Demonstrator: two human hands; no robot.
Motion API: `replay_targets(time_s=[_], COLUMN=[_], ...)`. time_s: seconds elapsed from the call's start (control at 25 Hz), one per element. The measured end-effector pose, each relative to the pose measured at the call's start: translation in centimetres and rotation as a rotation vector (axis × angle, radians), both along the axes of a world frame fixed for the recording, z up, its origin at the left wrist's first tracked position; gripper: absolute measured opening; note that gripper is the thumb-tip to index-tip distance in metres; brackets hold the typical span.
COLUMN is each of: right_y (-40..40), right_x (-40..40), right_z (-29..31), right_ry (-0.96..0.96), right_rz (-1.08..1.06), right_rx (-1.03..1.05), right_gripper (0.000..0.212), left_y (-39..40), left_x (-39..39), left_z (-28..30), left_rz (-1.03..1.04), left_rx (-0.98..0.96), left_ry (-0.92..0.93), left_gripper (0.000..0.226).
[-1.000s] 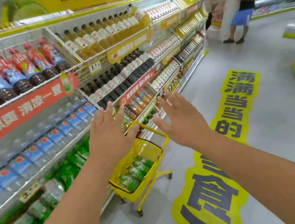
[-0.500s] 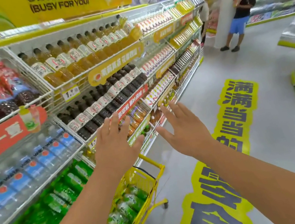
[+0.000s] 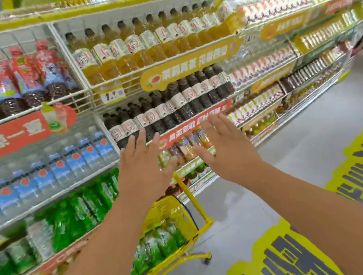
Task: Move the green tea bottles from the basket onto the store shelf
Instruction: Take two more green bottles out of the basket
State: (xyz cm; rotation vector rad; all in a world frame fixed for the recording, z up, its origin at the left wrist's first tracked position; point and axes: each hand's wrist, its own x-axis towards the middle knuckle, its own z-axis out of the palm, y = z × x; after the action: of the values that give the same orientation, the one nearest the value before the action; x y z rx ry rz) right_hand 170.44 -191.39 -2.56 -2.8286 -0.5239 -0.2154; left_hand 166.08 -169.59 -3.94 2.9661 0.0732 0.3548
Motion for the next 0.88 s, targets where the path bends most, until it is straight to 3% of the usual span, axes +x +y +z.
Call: replay_targets(time_s=[0.24, 0.56, 0.88], right_y=[5.9, 12.4, 15.8], right_x=[5.5, 11.7, 17.0], right_z=[-2.3, -7.7, -17.9], right_ry=[0.068, 0.077, 0.106], right_rz=[0.165, 0.231, 0.360], right_rx=[0.003, -0.017, -0.066], right_gripper=[0.077, 0.075, 0.079], left_y=[5.2, 11.1, 12.4], left_x=[2.7, 7.6, 10.2], left_z=[-1.8, -7.3, -16.4], left_rz=[0.152, 0.230, 0.346], left_rx=[-0.037, -0.015, -0.076], left_ry=[0.033, 0.033, 0.085], left_gripper=[0.080, 0.081, 0.082])
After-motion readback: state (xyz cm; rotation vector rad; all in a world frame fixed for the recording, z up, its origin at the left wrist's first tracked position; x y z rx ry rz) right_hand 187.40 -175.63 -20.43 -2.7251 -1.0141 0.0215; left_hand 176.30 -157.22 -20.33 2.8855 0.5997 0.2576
